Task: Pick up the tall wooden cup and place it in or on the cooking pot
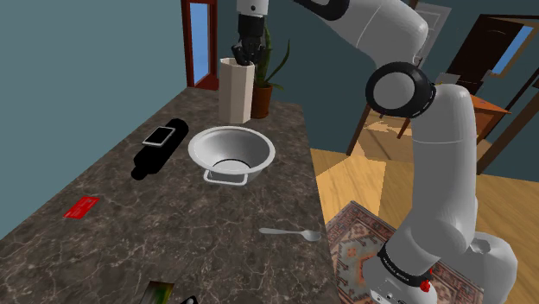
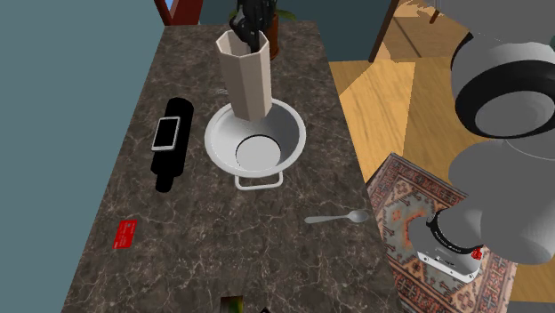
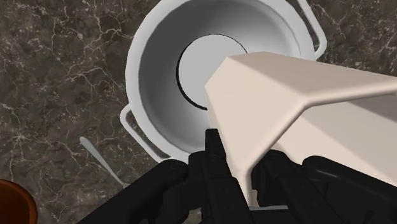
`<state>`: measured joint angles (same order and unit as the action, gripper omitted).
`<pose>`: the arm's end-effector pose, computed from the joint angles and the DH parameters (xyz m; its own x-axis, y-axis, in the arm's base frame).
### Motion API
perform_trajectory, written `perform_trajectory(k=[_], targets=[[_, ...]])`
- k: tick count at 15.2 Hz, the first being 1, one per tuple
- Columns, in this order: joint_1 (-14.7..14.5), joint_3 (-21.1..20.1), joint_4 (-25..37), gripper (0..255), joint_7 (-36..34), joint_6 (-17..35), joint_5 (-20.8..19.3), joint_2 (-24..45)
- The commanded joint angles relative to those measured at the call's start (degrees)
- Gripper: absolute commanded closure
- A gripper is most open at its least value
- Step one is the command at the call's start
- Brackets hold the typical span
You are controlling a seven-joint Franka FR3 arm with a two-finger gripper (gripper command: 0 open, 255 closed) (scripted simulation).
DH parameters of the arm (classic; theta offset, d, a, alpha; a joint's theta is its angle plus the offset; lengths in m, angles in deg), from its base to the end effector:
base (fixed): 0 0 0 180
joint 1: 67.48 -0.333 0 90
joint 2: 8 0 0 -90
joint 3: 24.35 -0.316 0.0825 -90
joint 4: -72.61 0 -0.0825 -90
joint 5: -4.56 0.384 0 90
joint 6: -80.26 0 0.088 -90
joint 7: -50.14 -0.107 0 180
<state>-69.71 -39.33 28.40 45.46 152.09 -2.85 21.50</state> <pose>0.6443 0.1171 0.6504 0.9888 0.1475 -0.0209 0.1475 -0.9891 -0.0023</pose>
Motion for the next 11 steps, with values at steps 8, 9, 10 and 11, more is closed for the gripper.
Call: perform_trajectory(k=[8, 9, 10, 11], targets=[[2.6, 0.0, -12.7, 255, 0.7, 8.6, 1.1, -3.9], [2.9, 0.0, -14.4, 255, 0.7, 9.8, 1.3, -4.5], [3.1, -0.1, -16.1, 255, 0.7, 10.9, 1.4, -5.1], [3.3, -0.1, -17.7, 255, 0.7, 12.0, 1.5, -5.6]])
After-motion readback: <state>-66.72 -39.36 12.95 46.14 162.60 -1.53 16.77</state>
